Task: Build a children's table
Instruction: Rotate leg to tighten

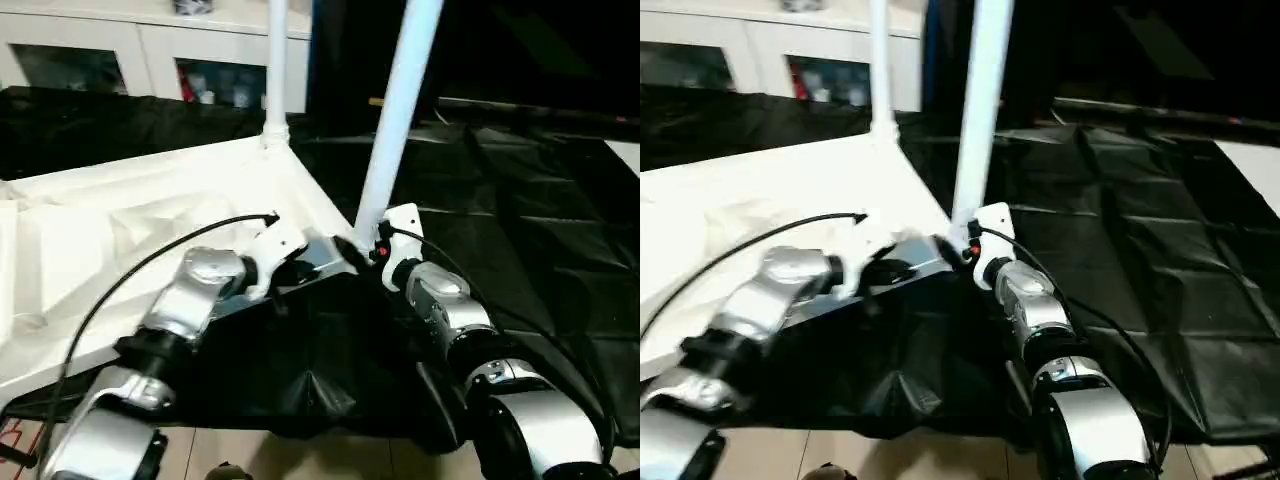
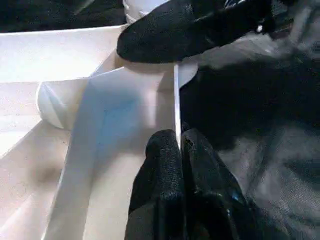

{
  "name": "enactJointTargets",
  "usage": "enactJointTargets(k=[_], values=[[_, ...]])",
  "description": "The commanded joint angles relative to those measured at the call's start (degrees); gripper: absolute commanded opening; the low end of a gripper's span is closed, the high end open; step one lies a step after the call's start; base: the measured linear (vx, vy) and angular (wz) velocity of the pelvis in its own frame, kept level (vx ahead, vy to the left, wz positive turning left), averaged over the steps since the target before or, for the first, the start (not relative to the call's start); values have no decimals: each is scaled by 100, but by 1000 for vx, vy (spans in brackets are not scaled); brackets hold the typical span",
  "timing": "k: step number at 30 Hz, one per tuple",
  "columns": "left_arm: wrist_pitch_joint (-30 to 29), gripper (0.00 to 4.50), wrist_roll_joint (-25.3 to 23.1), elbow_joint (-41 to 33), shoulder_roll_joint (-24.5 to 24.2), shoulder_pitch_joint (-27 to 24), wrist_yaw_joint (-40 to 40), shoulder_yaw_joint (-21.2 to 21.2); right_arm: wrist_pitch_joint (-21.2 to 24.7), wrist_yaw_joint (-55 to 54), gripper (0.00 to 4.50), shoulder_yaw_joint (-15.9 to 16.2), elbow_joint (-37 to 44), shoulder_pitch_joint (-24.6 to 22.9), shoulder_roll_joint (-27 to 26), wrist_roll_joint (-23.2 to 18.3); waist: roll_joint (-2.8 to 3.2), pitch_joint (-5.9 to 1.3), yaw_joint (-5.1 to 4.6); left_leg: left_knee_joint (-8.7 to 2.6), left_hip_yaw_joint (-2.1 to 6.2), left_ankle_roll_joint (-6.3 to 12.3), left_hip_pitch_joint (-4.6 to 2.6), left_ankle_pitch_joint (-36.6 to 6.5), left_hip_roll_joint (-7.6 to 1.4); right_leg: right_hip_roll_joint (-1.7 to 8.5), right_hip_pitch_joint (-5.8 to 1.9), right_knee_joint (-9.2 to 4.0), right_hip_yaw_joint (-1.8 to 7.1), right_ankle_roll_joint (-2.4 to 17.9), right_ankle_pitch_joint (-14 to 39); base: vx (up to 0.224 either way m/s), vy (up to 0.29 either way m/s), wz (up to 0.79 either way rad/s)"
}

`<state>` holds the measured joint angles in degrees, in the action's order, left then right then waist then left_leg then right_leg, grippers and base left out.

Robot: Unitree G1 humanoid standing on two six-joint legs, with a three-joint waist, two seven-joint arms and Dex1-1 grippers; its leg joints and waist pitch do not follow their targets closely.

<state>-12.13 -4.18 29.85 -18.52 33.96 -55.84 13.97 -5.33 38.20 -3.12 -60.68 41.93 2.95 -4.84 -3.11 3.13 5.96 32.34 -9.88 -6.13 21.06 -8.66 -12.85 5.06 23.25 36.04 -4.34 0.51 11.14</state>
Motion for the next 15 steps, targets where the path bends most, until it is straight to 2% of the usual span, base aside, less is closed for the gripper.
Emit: enactJointTargets(k=[1,3,6,7,8,9,14,15], values=[[384,0,358,-349,191,-35,-432,239,-53,1025,403,480,257,-67,-145,7,51,-393,6,-325,-41,198,-32,-1304,-46,277,-320,-422,251,1201,703,0,0,0],[437,0,388,-421,56,-106,-635,261,-74,1546,403,591,431,-181,36,-7,41,-392,14,-320,-49,243,-42,-1285,-50,275,-312,-418,255,1230,667,0,0,0],[467,0,413,-471,-96,-160,-817,245,-41,2103,403,646,626,-289,246,-103,55,-373,30,-339,-47,190,-59,-1421,-59,280,-297,-436,253,1237,942,0,0,0],[477,0,434,-492,-163,-182,-901,223,-37,2346,403,678,705,-334,352,-112,35,-369,53,-332,-54,197,-64,-1468,-61,280,-299,-447,256,1209,1039,0,0,0],[477,0,434,-492,-163,-182,-901,223,-37,2346,403,678,705,-334,352,-112,42,-372,66,-333,-52,199,-63,-1471,-67,282,-298,-438,255,1214,1056,0,0,0],[453,0,533,-558,-265,-225,-1086,154,-50,2811,403,789,856,-426,558,-96,46,-371,75,-338,-52,191,-60,-1435,-67,281,-292,-439,257,1210,1047,0,0,0],[395,0,610,-685,-429,-299,-1397,111,28,3387,403,940,1045,-523,832,-59,36,-375,107,-322,-57,243,-52,-1304,-69,272,-297,-418,251,1245,921,0,0,0],[371,0,623,-720,-495,-322,-1511,121,47,3536,387,978,1087,-543,900,-35,37,-378,111,-319,-58,249,-49,-1290,-66,277,-297,-414,250,1262,902,0,0,0]])
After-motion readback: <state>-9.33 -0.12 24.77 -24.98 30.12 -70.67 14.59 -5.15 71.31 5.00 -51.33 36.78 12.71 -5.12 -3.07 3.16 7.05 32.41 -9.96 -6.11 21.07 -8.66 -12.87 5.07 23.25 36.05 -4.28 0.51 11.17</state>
